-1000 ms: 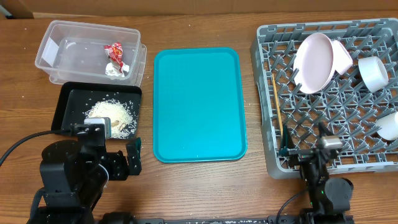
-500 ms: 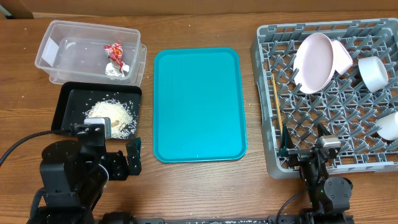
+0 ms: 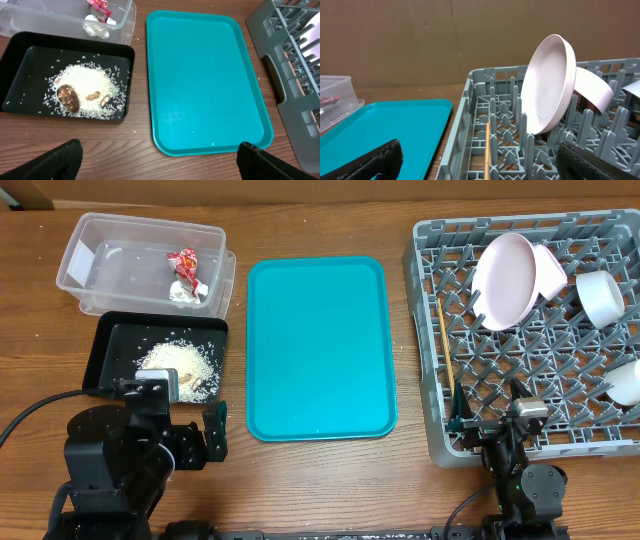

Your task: Sort waste into correct bins and load items into the dishwasher

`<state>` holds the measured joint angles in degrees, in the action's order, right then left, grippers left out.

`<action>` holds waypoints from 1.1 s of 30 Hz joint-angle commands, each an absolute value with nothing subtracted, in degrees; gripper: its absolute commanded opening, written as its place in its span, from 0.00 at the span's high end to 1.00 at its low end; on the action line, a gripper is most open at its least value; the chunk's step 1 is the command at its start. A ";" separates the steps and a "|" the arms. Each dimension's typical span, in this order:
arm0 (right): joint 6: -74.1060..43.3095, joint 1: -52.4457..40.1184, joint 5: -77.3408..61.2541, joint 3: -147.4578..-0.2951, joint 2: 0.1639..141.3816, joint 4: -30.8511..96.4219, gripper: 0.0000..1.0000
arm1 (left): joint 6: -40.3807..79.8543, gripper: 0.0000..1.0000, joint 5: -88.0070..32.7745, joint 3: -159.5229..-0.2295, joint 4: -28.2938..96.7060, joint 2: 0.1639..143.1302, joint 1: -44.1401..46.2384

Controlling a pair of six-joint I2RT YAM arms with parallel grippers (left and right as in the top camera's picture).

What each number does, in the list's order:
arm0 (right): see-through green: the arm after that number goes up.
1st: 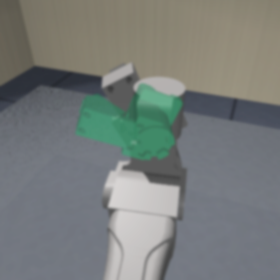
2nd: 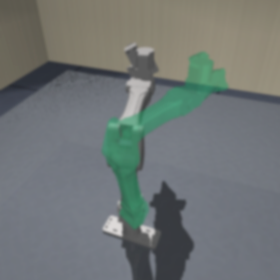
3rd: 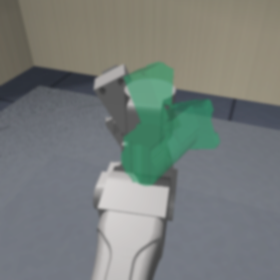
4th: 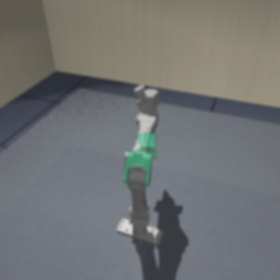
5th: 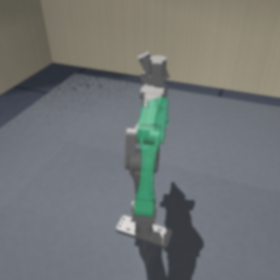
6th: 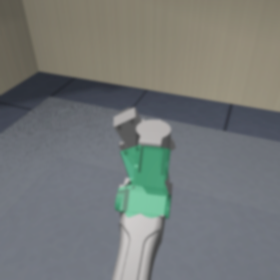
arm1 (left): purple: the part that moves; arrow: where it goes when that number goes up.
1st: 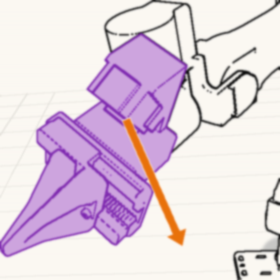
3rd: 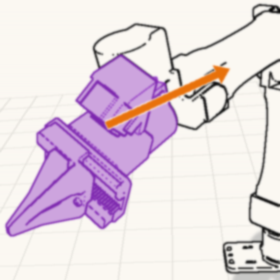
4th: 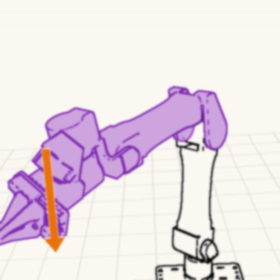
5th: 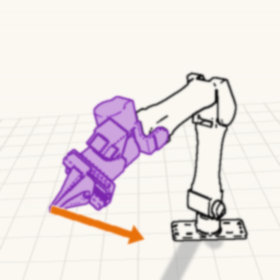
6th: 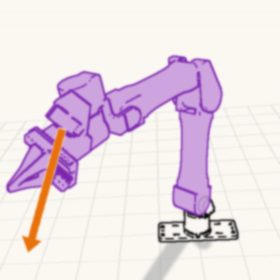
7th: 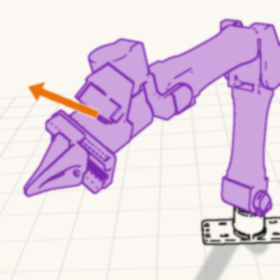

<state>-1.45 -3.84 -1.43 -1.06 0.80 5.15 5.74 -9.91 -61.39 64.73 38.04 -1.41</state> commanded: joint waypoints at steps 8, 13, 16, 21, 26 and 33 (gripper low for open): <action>-1.13 -4.05 -0.93 -0.47 0.16 4.82 0.00 | 4.69 0.00 -9.02 -61.17 65.89 37.85 -1.08; -1.13 -4.05 -0.93 -0.47 0.16 4.82 0.00 | 4.64 0.00 -7.07 -57.54 64.07 35.09 -1.08; -1.13 -4.05 -0.93 -0.47 0.16 4.82 0.00 | 4.67 0.00 -5.50 -50.85 57.14 30.52 -1.02; -1.13 -4.05 -0.93 -0.47 0.16 4.82 0.00 | 4.69 0.00 -5.56 -36.29 46.17 20.10 -0.97; -1.13 -4.05 -0.93 -0.47 0.16 4.82 0.00 | 5.56 0.00 -5.67 -23.31 35.20 10.96 -0.97; -1.13 -4.05 -0.93 -0.47 0.16 4.82 0.00 | 6.59 0.00 -5.32 -12.32 21.47 2.35 -0.97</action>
